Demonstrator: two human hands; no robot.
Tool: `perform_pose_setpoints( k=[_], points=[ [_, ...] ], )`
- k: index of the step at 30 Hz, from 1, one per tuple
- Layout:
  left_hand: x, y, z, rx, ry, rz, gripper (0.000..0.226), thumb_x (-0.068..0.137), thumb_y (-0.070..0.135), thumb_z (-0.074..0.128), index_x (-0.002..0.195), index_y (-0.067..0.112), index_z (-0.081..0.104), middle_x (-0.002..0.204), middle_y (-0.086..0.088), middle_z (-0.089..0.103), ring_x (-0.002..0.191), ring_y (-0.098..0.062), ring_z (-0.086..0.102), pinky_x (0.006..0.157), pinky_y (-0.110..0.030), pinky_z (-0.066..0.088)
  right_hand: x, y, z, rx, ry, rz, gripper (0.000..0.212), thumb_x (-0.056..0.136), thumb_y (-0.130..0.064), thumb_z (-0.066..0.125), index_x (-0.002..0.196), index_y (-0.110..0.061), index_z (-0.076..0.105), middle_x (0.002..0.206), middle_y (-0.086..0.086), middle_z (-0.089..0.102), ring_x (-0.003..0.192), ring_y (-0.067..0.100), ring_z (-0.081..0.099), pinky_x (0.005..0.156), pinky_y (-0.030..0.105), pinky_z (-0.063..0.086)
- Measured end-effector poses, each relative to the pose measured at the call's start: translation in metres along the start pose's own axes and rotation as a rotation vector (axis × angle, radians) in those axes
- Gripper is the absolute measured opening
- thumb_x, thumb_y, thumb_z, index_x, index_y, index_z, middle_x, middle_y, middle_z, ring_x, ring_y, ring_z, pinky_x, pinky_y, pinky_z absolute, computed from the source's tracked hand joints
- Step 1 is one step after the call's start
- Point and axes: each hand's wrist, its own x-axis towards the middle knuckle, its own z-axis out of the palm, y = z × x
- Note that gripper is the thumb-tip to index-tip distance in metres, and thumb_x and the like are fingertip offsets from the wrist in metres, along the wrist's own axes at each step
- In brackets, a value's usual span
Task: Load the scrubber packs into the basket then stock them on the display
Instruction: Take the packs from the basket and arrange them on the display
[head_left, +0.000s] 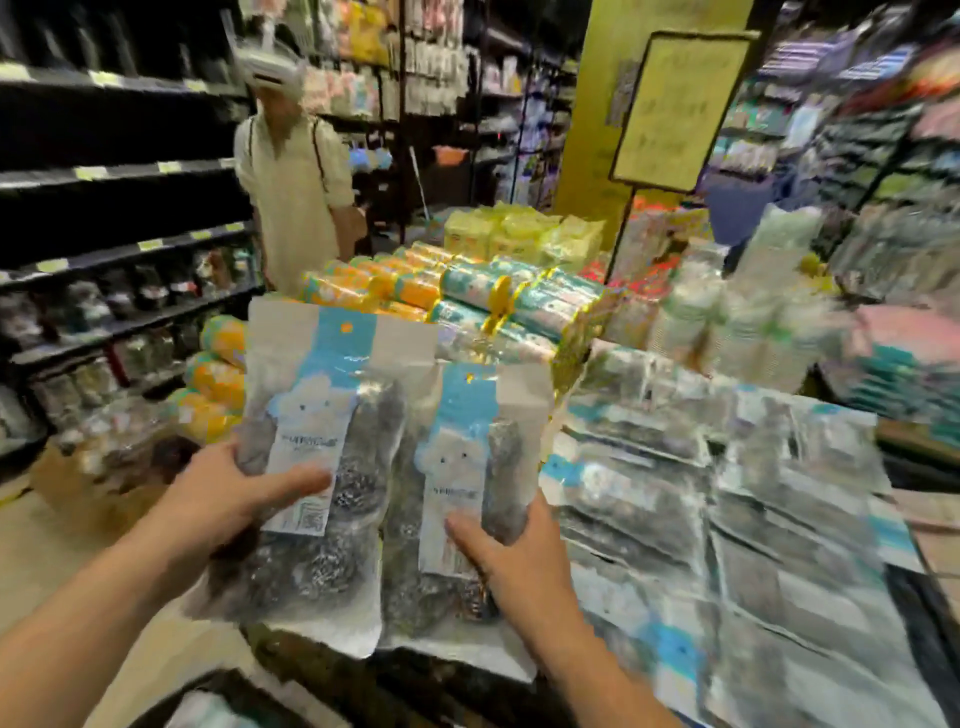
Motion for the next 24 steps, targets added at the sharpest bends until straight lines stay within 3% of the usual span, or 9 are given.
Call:
perform_pose_setpoints(
  k=[2, 4, 6, 8, 11, 14, 19, 22, 24],
  points=[
    [0.005, 0.023, 0.066, -0.003, -0.058, 0.023, 0.046, 0.056, 0.033, 0.09, 0.096, 0.017, 0.073, 0.085, 0.008, 0.079, 0.079, -0.008, 0.075, 0.068, -0.024, 0.056, 0.005, -0.002, -0.059, -0.027, 0.084, 0.003, 0.064, 0.075, -0.04, 0.085, 0.13, -0.03, 0.053, 0.117, -0.015, 0.07, 0.105, 0.003, 0.069, 0.087, 0.028, 0.059],
    [0.016, 0.031, 0.125, -0.028, -0.113, 0.012, 0.054, 0.052, 0.04, 0.092, 0.096, 0.014, 0.074, 0.084, 0.007, 0.079, 0.081, -0.01, 0.075, 0.063, -0.018, 0.057, 0.01, -0.003, -0.118, -0.048, 0.151, 0.027, 0.063, 0.074, -0.044, 0.084, 0.128, -0.031, 0.054, 0.119, -0.014, 0.07, 0.108, 0.008, 0.068, 0.096, 0.038, 0.056],
    [0.028, 0.035, 0.18, -0.021, -0.15, -0.007, 0.08, 0.037, 0.054, 0.093, 0.102, 0.012, 0.074, 0.092, 0.0, 0.079, 0.087, -0.017, 0.076, 0.072, -0.028, 0.058, 0.017, 0.001, -0.176, -0.04, 0.204, 0.045, 0.054, 0.077, -0.039, 0.083, 0.123, -0.031, 0.057, 0.111, -0.015, 0.072, 0.099, 0.003, 0.07, 0.087, 0.031, 0.059],
    [0.041, 0.033, 0.228, -0.006, -0.197, -0.04, 0.056, 0.056, 0.037, 0.091, 0.102, 0.011, 0.074, 0.093, -0.003, 0.079, 0.082, -0.014, 0.075, 0.068, -0.024, 0.056, 0.023, 0.009, -0.23, -0.055, 0.26, 0.077, 0.047, 0.079, -0.036, 0.082, 0.118, -0.027, 0.058, 0.106, -0.016, 0.071, 0.091, 0.001, 0.069, 0.074, 0.02, 0.054],
    [0.054, 0.022, 0.287, 0.061, -0.238, -0.066, 0.03, 0.072, 0.012, 0.085, 0.099, 0.011, 0.072, 0.089, -0.001, 0.079, 0.068, -0.006, 0.073, 0.056, -0.017, 0.053, 0.028, 0.032, -0.299, -0.059, 0.356, 0.167, 0.056, 0.078, -0.041, 0.082, 0.123, -0.021, 0.056, 0.117, -0.006, 0.069, 0.103, 0.012, 0.066, 0.079, 0.028, 0.051],
    [0.056, 0.005, 0.32, 0.153, -0.298, -0.104, 0.039, 0.07, 0.019, 0.089, 0.104, 0.018, 0.069, 0.084, 0.009, 0.078, 0.075, -0.008, 0.073, 0.066, -0.022, 0.051, 0.025, 0.062, -0.344, -0.02, 0.415, 0.254, 0.069, 0.075, -0.045, 0.083, 0.13, -0.018, 0.051, 0.127, -0.004, 0.063, 0.113, 0.017, 0.061, 0.092, 0.035, 0.05],
    [0.06, -0.034, 0.339, 0.196, -0.403, -0.264, 0.073, 0.047, 0.042, 0.091, 0.11, 0.009, 0.072, 0.1, -0.004, 0.078, 0.092, -0.024, 0.075, 0.094, -0.044, 0.054, 0.006, 0.098, -0.371, -0.038, 0.508, 0.379, 0.11, 0.054, -0.06, 0.087, 0.143, -0.014, 0.041, 0.14, 0.001, 0.053, 0.126, 0.024, 0.053, 0.107, 0.045, 0.045],
    [0.061, -0.056, 0.346, 0.242, -0.488, -0.304, 0.067, 0.052, 0.04, 0.096, 0.107, 0.008, 0.074, 0.1, -0.004, 0.078, 0.092, -0.023, 0.075, 0.095, -0.047, 0.053, -0.001, 0.116, -0.394, -0.041, 0.526, 0.44, 0.063, 0.078, -0.034, 0.083, 0.123, -0.013, 0.044, 0.125, -0.001, 0.053, 0.104, 0.017, 0.056, 0.091, 0.035, 0.045],
    [0.064, -0.068, 0.351, 0.277, -0.518, -0.304, 0.056, 0.061, 0.032, 0.094, 0.106, 0.007, 0.074, 0.096, -0.003, 0.079, 0.088, -0.021, 0.076, 0.087, -0.043, 0.057, -0.007, 0.128, -0.41, -0.049, 0.545, 0.467, 0.065, 0.083, -0.034, 0.08, 0.133, -0.013, 0.043, 0.121, -0.003, 0.049, 0.101, 0.016, 0.053, 0.088, 0.034, 0.044]
  ],
)
